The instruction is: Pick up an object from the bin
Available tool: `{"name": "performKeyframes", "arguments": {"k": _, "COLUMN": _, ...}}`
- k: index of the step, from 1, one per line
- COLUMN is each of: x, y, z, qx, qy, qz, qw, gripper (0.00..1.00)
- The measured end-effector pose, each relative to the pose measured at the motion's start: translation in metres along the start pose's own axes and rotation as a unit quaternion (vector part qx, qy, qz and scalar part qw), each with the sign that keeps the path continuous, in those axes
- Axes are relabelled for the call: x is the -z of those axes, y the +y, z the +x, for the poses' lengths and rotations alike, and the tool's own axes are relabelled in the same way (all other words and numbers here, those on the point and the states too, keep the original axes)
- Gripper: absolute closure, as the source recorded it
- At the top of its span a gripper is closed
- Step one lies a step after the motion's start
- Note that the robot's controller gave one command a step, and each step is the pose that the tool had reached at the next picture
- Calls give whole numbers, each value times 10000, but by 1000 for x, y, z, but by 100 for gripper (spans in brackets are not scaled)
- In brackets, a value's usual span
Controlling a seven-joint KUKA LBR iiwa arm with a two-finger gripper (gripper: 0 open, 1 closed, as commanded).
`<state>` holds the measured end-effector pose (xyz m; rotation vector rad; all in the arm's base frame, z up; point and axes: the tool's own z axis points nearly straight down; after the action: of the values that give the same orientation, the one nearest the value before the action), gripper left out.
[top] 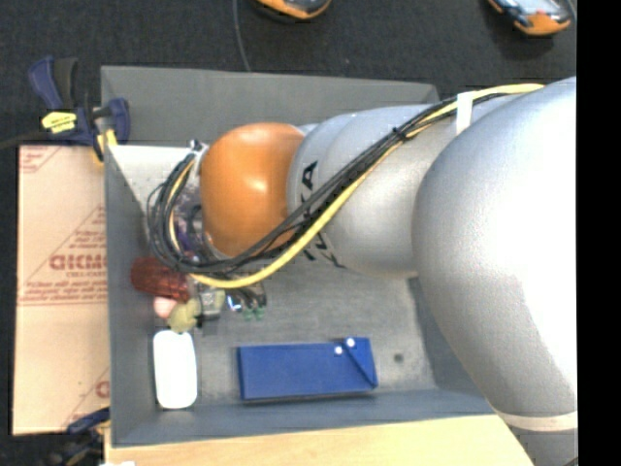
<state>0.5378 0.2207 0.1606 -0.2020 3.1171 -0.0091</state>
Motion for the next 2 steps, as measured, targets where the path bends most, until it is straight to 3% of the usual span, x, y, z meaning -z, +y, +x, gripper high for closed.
{"name": "performKeyframes", "arguments": {"k": 1, "x": -29, "y": 10, "z": 15, "qx": -107, "qy": 9, "qz": 21, "qw": 9999, "gripper": 100}}
{"name": "performKeyframes", "arguments": {"k": 2, "x": -24, "y": 1, "z": 4, "qx": 348, "qy": 22, "qz": 15, "qw": 9994, "gripper": 100}}
